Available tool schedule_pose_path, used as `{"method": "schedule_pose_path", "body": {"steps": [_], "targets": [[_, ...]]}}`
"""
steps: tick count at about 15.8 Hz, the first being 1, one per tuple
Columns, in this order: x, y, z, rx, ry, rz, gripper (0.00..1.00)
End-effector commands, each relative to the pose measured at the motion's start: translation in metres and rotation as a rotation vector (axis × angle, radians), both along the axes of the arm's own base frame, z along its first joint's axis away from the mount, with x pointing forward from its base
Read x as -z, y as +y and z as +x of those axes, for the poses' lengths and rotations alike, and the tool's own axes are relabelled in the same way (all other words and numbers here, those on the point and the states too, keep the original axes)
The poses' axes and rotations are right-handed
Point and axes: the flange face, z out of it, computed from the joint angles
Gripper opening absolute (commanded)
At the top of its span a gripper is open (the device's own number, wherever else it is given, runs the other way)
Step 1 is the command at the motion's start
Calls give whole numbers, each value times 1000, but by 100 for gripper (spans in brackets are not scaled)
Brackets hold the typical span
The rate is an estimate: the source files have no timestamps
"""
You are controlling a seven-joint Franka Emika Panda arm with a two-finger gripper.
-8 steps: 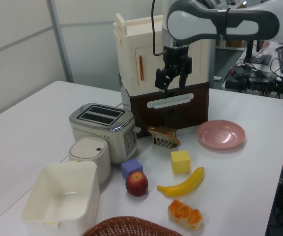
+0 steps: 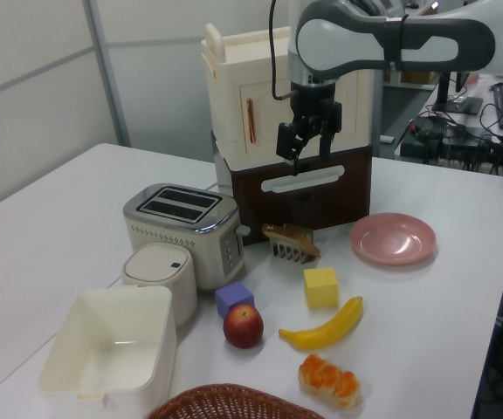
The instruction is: Put the bread in the basket
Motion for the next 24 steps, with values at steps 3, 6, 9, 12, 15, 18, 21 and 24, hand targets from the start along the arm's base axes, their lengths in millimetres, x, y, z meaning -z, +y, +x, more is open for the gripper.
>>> {"method": "schedule_pose_path", "body": {"steps": [3, 6, 9, 12, 15, 18, 21, 24], "targets": [[-7, -4, -6, -5, 10, 26, 100], [-5, -1, -6, -46, 16, 24, 100], [1, -1, -8, -89, 44, 26, 100], [1, -3, -11, -84, 75, 32, 100], [4, -1, -7, -78, 94, 30, 100], [5, 0, -8, -72, 97, 32, 100], [6, -2, -9, -72, 108, 34, 100], [8, 2, -9, -83, 111, 34, 100]]}}
